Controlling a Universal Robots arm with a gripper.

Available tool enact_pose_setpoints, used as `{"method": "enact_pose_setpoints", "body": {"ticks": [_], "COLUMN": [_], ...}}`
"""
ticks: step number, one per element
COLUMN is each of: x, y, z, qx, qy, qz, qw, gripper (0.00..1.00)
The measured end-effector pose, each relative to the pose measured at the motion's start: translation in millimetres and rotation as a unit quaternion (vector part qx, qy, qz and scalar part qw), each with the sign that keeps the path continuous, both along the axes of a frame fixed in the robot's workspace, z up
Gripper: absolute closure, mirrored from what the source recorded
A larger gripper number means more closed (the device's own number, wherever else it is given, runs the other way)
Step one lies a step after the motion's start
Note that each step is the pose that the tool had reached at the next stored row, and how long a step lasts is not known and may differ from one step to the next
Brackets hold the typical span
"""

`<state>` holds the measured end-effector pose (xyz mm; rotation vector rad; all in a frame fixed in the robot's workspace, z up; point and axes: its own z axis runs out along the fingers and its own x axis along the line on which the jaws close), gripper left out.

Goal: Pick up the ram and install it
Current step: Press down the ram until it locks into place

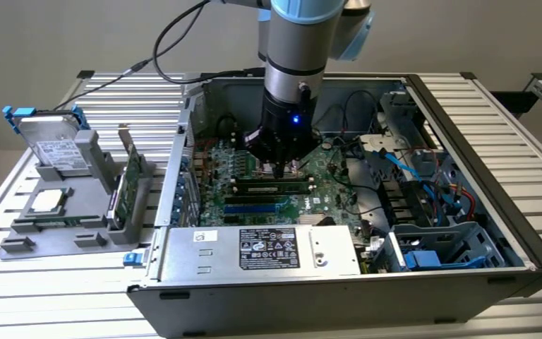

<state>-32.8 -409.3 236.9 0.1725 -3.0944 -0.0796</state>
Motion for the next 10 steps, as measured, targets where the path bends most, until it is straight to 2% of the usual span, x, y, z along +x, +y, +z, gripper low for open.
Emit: {"method": "enact_pose_setpoints", "body": {"ticks": [6, 10], "x": [-0.1, -4.5], "y": [0.0, -0.7], "z": [0.0, 0.0], "qx": [-0.0045, -0.0046], "qy": [0.0000, 0.0000], "qz": [-0.032, -0.033], "qw": [0.9995, 0.9995], "gripper": [0.90, 0.90]}}
